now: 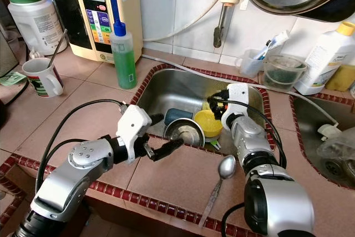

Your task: Kitchen organization

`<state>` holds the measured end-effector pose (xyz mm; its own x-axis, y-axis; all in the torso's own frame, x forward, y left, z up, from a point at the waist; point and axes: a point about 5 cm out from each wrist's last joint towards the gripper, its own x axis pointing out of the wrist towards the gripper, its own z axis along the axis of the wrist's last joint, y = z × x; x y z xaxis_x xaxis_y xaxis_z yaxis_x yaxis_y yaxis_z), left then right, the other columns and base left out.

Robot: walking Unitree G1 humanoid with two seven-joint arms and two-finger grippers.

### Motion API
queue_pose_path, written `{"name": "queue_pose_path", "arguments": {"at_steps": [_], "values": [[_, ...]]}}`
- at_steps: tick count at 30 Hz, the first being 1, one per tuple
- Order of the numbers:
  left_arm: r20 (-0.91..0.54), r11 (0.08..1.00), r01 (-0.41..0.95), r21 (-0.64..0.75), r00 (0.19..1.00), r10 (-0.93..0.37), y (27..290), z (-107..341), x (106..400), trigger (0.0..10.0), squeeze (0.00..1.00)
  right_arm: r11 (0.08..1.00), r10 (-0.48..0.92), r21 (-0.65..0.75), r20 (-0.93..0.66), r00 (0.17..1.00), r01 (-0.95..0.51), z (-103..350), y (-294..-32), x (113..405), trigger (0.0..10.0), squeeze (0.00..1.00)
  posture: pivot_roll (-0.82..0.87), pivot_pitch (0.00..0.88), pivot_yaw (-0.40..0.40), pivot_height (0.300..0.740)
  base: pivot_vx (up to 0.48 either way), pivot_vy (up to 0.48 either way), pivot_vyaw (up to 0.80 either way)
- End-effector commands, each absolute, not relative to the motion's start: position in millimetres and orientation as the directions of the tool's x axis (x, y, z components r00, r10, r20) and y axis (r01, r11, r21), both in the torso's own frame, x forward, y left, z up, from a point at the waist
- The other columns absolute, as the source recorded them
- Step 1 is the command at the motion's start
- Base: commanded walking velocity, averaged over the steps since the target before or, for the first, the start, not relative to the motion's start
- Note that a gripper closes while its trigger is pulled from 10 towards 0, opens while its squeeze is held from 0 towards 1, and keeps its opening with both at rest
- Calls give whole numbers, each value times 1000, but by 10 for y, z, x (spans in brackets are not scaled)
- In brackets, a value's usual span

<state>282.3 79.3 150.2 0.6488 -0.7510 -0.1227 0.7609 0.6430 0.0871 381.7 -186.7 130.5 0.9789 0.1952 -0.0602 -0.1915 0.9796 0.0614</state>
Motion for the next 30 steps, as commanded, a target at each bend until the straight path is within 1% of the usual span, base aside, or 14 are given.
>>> {"name": "queue_pose_path", "arguments": {"at_steps": [1,2,3,5,7,11,12,13,14,22,23,24,25,30], "values": [[-102,674,727,130,686,-721,844,1550,2889,10000,0,980,183,74,-6,983,-182,1358,-1892,3814,10000,1000,105,0,-42,740,0,0,0],[-98,691,704,167,709,-699,887,1546,2926,10000,0,980,183,74,31,983,-185,1389,-1882,3811,10000,1000,105,0,-42,740,0,0,0],[-89,709,686,165,726,-682,931,1539,2952,10000,0,981,174,72,76,982,-179,1421,-1873,3800,10000,1000,104,0,-44,740,0,0,0],[-74,730,664,160,746,-662,967,1544,2973,10000,0,982,164,74,114,980,-173,1444,-1869,3787,10000,1000,105,0,-46,740,0,0,0],[-38,788,594,162,802,-597,1058,1543,3019,10000,0,983,157,67,176,972,-171,1452,-1847,3733,10000,1000,103,0,-47,740,0,0,0],[-5,832,530,163,844,-536,1147,1533,3055,10000,0,986,149,40,228,962,-162,1445,-1830,3657,10000,1000,104,0,-51,740,0,0,0],[18,861,481,167,871,-490,1205,1526,3078,10000,0,989,132,28,255,958,-143,1449,-1839,3610,10000,1000,103,0,-51,740,0,0,0],[18,861,481,167,871,-490,1205,1526,3078,10000,0,989,132,28,255,958,-143,1449,-1839,3610,10000,1000,103,0,-51,740,0,0,0],[36,884,437,164,893,-449,1255,1528,3098,10000,0,992,116,21,275,955,-126,1457,-1848,3575,10000,1000,100,0,-51,740,0,0,0],[64,903,427,47,901,-429,1379,1522,3117,10000,0,993,112,-13,337,935,-114,1511,-1726,3422,10000,1000,88,0,-55,740,0,0,0],[71,916,401,10,914,-400,1441,1494,3121,10000,0,993,118,-17,348,930,-120,1511,-1639,3341,10000,1000,84,0,-58,740,0,0,0],[71,916,401,10,914,-400,1441,1494,3121,10000,0,993,118,-17,348,930,-120,1511,-1639,3341,10000,1000,84,0,-58,740,0,0,0],[80,924,381,-21,922,-378,1490,1473,3118,10000,0,992,124,-26,357,926,-123,1506,-1572,3274,10000,1000,84,0,-60,740,0,0,0],[88,934,356,-32,932,-352,1538,1422,3110,10000,0,990,143,-42,354,924,-137,1487,-1443,3159,10000,1000,75,0,-66,740,0,0,0]]}}
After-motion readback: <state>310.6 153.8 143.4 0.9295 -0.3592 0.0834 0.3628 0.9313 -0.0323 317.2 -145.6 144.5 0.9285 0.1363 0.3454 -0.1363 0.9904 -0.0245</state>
